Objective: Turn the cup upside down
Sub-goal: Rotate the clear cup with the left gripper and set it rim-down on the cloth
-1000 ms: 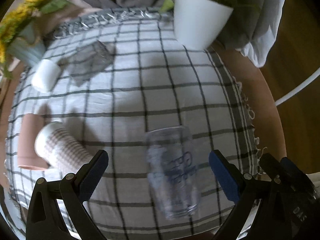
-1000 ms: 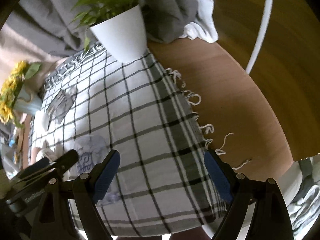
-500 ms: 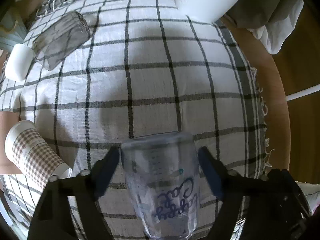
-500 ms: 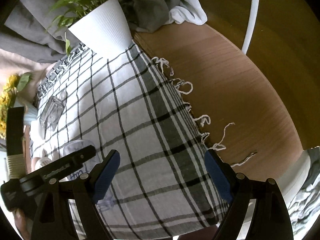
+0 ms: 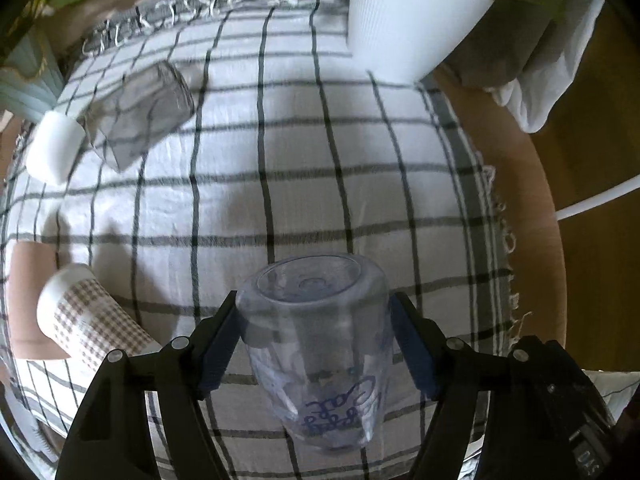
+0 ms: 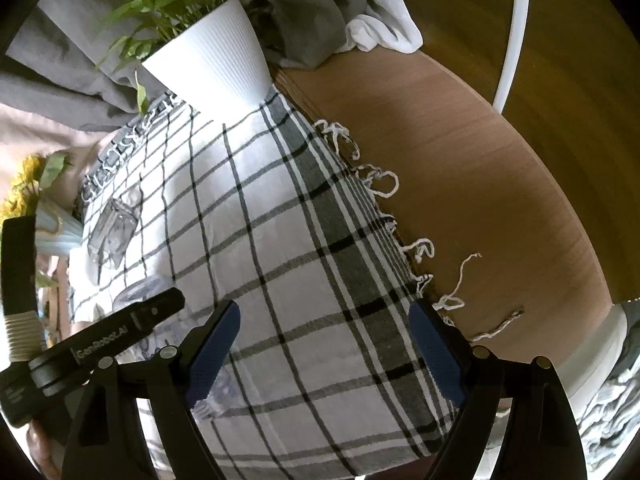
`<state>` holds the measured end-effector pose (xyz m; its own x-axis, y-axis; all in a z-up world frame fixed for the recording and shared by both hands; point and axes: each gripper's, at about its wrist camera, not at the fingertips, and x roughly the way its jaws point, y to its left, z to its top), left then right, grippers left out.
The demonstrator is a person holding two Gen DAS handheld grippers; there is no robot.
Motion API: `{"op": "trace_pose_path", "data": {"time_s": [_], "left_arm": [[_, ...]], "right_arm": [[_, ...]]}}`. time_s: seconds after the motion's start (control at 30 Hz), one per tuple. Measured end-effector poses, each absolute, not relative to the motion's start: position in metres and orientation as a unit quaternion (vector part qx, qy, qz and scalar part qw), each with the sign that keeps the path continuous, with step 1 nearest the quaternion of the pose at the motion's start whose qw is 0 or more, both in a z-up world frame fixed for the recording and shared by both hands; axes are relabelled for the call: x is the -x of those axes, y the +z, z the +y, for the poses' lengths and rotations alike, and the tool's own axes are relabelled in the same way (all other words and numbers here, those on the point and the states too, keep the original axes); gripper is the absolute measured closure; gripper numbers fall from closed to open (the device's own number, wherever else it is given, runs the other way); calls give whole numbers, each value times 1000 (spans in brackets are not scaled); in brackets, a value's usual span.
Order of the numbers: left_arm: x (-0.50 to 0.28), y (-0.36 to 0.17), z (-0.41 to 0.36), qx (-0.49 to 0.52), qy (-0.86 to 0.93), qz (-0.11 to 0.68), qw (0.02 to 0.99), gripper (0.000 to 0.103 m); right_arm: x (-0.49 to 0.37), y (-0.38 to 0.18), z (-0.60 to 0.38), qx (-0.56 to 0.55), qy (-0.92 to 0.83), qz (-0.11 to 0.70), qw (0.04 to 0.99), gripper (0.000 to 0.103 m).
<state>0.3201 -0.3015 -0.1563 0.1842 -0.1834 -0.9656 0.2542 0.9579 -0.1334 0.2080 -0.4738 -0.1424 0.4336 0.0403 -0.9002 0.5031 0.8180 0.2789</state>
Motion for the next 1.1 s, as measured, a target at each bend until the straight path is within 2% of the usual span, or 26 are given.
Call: {"op": "trace_pose_path", "data": {"time_s": [0.63, 1.1], "left_arm": [[-262, -119, -296, -52, -176, 579, 795, 32], [-229, -124, -294, -50, -195, 588, 783, 31]], "right_arm": [[-183, -127, -469, -245, -133, 505, 817, 17], [-171, -128, -466, -220, -134, 515, 818, 17]]}}
